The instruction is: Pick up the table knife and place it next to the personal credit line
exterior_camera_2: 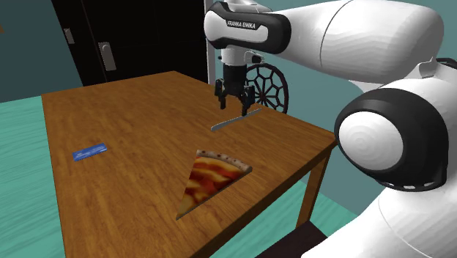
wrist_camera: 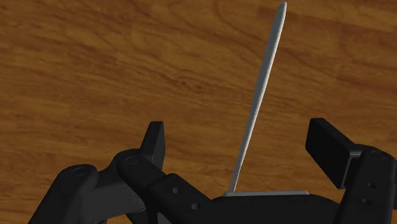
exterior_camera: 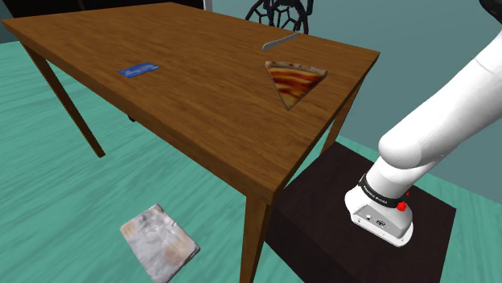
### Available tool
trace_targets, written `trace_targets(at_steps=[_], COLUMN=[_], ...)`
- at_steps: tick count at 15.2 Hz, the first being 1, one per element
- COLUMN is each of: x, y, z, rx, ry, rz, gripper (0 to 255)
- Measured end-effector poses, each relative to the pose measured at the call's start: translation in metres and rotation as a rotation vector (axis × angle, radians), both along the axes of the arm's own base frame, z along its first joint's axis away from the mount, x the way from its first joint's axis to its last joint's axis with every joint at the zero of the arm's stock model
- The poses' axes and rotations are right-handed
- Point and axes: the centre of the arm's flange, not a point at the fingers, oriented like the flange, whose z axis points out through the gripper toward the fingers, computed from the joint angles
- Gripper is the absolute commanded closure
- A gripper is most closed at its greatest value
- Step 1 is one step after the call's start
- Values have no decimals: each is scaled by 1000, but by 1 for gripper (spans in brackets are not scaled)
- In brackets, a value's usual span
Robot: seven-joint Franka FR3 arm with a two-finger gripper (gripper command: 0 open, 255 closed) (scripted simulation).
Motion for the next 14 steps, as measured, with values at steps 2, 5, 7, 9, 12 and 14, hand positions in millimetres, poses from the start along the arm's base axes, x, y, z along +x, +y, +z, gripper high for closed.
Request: trace_targets(at_steps=[2,5,7,9,12,14], x=[17,23,25,24,24,24], y=[-15,-22,-23,-22,-22,-21], z=[1,-7,-17,-27,-34,-35], rx=[1,1,1,1,1,1], ry=[-6,-9,-9,-9,-9,-9], rz=[-127,-179,-185,-187,-187,-187], gripper=[0,0,0,0,0,0])
